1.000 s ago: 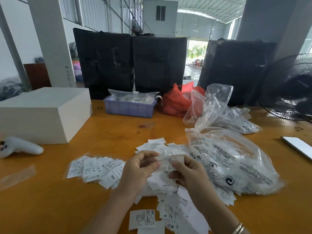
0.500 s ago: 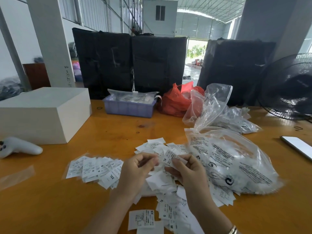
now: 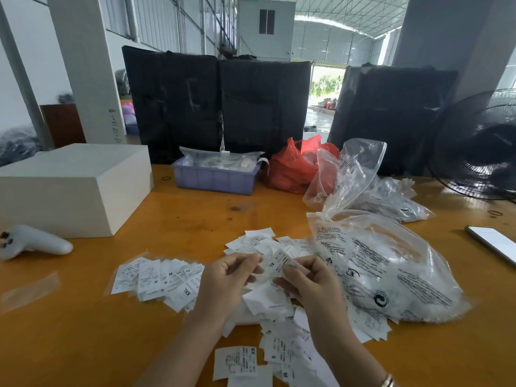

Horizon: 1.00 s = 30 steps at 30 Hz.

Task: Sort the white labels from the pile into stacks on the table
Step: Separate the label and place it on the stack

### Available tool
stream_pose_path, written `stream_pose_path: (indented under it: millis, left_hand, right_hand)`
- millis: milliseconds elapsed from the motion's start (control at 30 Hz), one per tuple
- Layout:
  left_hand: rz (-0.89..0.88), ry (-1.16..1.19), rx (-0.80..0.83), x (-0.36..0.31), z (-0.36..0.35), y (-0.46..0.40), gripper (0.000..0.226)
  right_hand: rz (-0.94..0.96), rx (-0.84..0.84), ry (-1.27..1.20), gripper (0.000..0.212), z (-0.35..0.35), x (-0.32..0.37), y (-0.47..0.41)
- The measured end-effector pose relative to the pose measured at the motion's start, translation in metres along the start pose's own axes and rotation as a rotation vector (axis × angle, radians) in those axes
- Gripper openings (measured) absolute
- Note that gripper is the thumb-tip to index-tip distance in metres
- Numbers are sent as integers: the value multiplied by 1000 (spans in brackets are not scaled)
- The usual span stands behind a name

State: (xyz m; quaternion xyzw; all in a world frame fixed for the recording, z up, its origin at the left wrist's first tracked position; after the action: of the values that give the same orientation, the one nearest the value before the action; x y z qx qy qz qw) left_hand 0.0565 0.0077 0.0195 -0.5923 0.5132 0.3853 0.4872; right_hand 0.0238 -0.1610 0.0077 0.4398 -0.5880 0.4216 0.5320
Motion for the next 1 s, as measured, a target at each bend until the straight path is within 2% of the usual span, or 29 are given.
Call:
stream_pose_path:
  millis: [133,433,533,633,767,900,1000]
  left_hand:
    - [11,21,1,-1,-2,1,31]
    - [23,-5,15,0,-2,1,37]
    - [22,-55,32,0,-2,1,29]
    - [52,-67,71,5,-4,0,16]
    - [100,-88,103,10,-5,0,18]
    - [112,7,30,9,1,-2,19]
    - [102,-5,6,11,3,-2,17]
  right_hand:
    - [14,58,62,10,-8,-2,1]
    - [86,134,357,8,-15,2,2]
    - [66,213,462,7,-21,-1,2]
    - [65,235,525,15,-21,0,2]
    - [57,206,460,25,-16,0,-1]
    - [-62,154,155,5,-7,-8,-5]
    - [-95,158,72,10,-10,-11,-5]
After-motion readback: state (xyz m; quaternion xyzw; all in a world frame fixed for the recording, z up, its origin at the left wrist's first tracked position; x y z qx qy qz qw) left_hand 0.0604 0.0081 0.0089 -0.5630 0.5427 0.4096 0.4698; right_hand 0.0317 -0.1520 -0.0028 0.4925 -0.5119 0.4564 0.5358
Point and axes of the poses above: each hand's wrist, its own y-axis away from the middle knuckle, its own z-axis out of the back of the hand, x = y × z, the point moved 9 cm from there along -y, towards the middle knuckle, and after that the axes turned 13 degrees about y, right-handed, at the moved point
